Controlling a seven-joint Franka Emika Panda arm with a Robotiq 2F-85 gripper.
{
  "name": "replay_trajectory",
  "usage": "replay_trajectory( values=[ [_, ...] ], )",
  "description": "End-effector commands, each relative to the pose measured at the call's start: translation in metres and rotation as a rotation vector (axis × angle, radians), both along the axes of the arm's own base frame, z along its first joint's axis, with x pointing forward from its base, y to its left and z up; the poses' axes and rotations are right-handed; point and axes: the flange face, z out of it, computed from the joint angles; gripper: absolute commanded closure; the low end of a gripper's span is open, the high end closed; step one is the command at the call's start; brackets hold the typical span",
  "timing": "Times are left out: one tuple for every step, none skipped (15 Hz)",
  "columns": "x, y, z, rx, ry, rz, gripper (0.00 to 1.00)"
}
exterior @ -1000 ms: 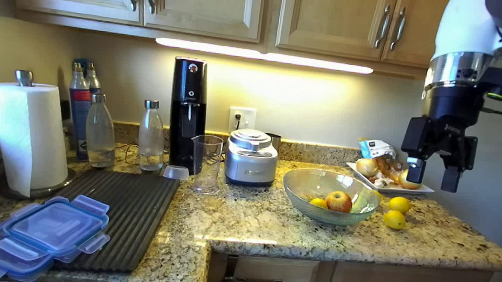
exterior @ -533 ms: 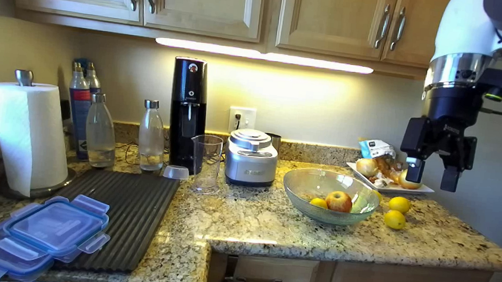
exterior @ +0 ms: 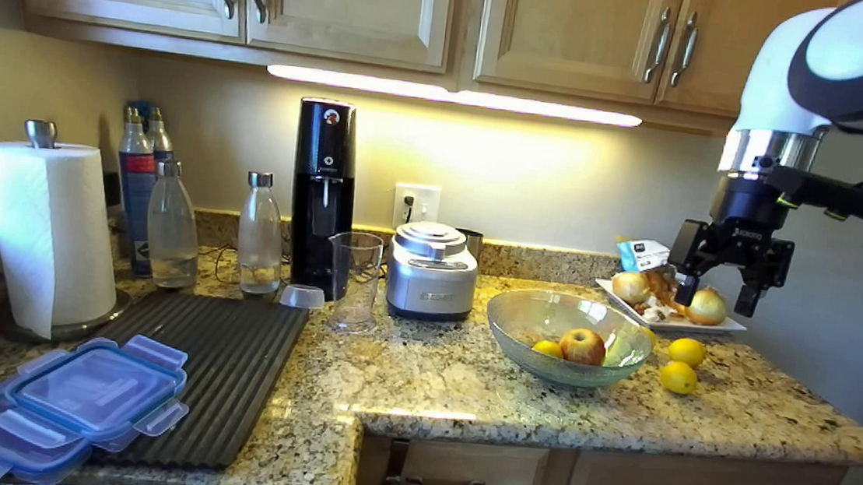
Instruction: Pick up one fruit from the base top and put it in the bowl
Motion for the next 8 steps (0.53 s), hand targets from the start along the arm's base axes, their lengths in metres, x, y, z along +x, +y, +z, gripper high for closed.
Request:
replay_trajectory(
  values=[
    [0.019,-0.027,-0.013,-0.111,-0.095,-0.083,0.00],
    [0.023,-0.035,-0.014,-0.143,-0.127,-0.117,0.00],
    [0.026,-0.041,-0.014,-0.168,-0.145,-0.141,0.00],
    [0.029,-0.041,-0.011,-0.191,-0.158,-0.159,0.00],
    [0.028,-0.036,-0.015,-0.154,-0.118,-0.109,0.00],
    [0.029,-0.038,-0.016,-0.160,-0.119,-0.115,0.00],
    [0.029,-0.038,-0.016,-0.159,-0.117,-0.113,0.00],
    [0.029,-0.037,-0.016,-0.159,-0.117,-0.112,0.00]
  ],
)
